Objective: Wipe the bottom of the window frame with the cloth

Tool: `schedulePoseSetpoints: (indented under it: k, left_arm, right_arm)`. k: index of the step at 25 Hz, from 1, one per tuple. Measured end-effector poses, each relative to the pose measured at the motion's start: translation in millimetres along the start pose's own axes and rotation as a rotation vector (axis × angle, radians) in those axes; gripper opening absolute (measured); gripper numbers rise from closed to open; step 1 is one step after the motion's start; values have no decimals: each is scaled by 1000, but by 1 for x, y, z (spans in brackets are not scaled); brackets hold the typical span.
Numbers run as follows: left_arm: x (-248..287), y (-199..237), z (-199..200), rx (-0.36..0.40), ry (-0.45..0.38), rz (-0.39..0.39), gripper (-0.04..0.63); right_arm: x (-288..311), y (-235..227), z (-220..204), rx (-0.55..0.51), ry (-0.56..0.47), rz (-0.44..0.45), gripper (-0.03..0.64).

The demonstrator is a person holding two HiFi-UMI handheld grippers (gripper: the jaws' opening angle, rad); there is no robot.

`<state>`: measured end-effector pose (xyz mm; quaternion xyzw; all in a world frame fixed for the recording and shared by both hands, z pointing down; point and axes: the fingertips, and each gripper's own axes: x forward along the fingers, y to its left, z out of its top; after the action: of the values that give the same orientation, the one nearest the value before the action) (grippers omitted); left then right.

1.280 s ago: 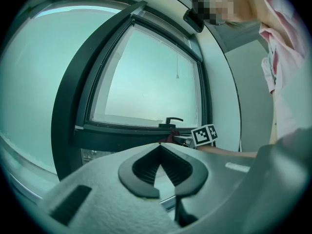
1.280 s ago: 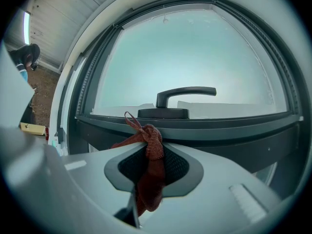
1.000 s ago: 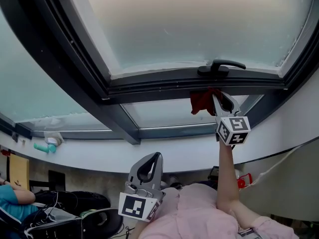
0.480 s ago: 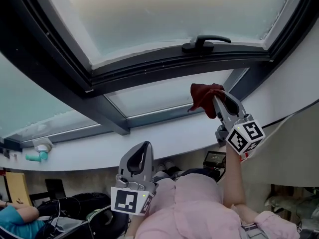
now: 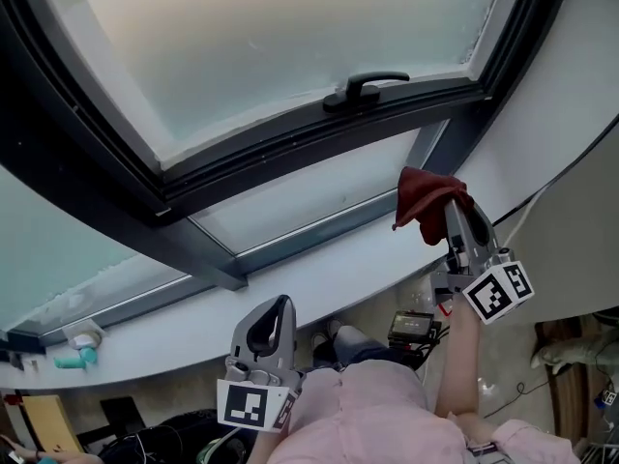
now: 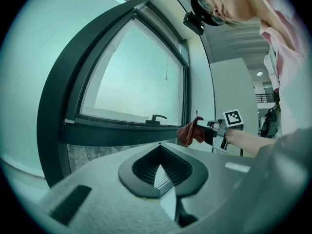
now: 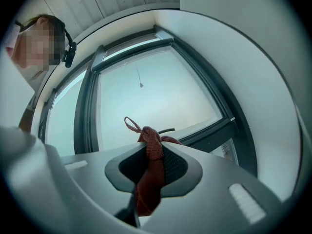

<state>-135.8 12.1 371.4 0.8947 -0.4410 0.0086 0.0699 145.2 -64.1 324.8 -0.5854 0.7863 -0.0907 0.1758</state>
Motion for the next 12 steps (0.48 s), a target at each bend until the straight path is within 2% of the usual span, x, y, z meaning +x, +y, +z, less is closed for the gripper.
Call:
schedulePoseSetpoints:
  k: [6,12]
  left_arm:
    - [4,-2,-1,-6,11,-54,-3]
    - [13,4,-1,-17,12,-42,-3]
  right_arm:
    - [-19,-12,32,39,-124,-100,67]
    - [15,-13,45,-21,-133,-90,67]
